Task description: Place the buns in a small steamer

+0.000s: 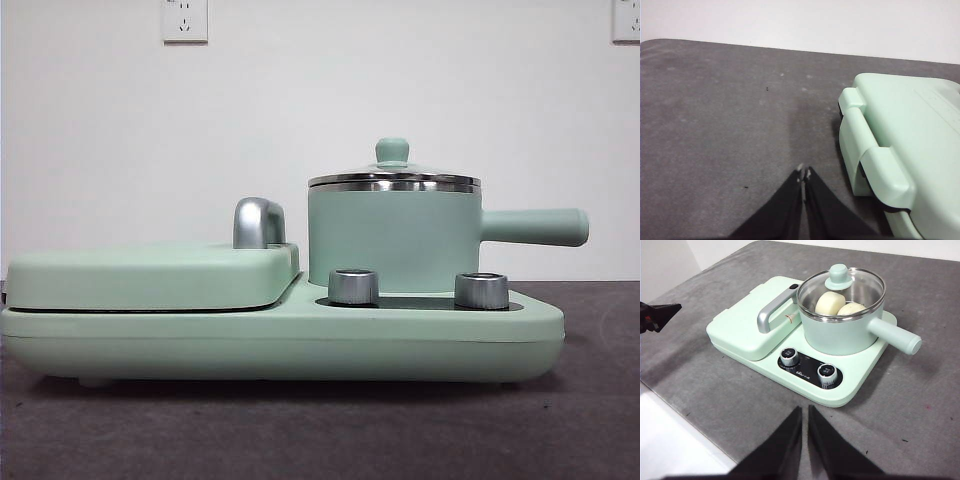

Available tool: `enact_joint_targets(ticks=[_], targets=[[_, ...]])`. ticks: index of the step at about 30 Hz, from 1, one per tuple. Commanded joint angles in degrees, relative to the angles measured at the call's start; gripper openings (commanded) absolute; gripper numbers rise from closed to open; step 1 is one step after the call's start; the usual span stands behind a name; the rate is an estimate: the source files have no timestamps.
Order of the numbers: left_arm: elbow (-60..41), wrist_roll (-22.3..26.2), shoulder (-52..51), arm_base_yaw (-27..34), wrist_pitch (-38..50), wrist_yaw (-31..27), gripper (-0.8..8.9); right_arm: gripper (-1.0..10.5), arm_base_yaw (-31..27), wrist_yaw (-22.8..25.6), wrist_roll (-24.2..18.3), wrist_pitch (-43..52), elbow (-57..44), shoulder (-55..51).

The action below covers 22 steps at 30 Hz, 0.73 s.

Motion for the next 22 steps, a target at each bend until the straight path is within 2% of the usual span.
enact_joint_targets(ticks=[1, 3, 22], targets=[[-1.1, 2.4, -0.1, 0.0, -0.4, -0.2, 0.11, 0.2, 0.3, 0.0, -0.3, 0.5, 0.3, 0.0], [-1.1, 4.1, -0.1, 0.0, -0.4, -0.2, 0.11, 0.2, 0.3, 0.0, -0.3, 0.5, 0.3, 0.0], [-1.1, 4.0, -0.1, 0.0, -0.3, -0.2, 0.11, 0.2, 0.3, 0.0, -0.3, 0.5, 0.3, 0.0]])
